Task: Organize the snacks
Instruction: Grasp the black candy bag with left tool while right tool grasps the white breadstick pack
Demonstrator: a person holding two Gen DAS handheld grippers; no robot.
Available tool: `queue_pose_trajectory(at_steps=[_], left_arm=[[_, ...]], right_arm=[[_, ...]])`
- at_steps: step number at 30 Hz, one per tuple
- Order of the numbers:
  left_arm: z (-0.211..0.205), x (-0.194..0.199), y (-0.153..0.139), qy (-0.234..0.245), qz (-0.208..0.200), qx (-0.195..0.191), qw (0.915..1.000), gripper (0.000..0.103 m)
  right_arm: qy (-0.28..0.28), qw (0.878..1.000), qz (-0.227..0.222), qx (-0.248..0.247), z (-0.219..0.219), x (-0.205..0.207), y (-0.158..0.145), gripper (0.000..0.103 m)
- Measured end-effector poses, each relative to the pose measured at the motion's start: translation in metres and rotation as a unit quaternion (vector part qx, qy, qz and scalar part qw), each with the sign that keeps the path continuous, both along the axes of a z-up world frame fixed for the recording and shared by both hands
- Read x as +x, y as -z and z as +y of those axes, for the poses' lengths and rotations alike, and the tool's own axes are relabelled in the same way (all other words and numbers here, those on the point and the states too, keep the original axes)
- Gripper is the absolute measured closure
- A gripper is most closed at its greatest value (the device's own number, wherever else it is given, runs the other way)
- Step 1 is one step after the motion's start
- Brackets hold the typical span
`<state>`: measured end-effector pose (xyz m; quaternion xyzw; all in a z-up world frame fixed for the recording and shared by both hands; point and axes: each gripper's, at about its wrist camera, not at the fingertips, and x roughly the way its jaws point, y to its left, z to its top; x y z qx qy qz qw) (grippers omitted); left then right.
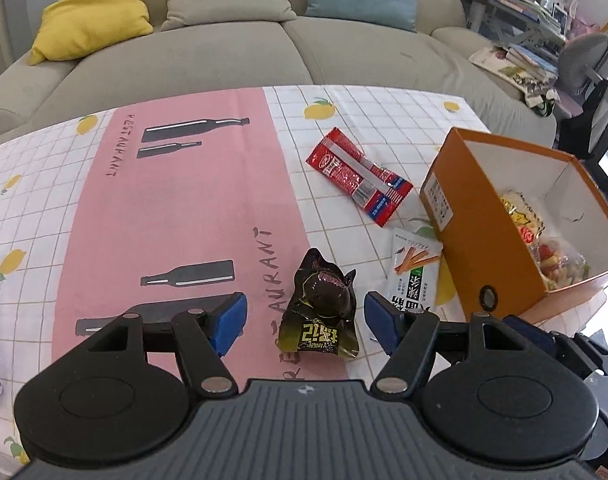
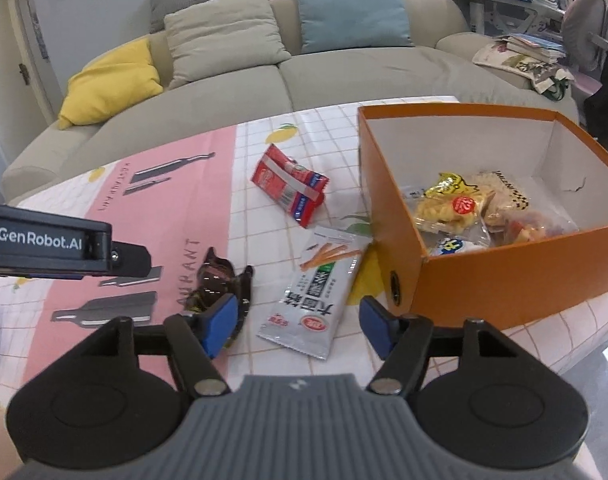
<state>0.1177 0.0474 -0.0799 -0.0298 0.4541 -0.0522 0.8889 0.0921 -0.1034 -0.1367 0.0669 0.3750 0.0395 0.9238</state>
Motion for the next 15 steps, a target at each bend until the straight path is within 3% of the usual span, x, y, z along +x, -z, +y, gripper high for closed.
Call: queue_pose_trajectory(at_steps=[8, 15], left_arm=[[-0.005, 0.012, 0.023, 0.018, 0.007, 0.007, 0.9998, 0.024], [-0.002, 0.024, 0.045, 0.014, 0.025, -0.015, 0.9995, 0.024]], right_arm=[[0.016, 1.000, 0.014, 0.003, -0.001, 0.013, 0.016, 0.036], [0.036, 0.999, 0.030, 0.006, -0.005, 0.023, 0.028, 0.036]])
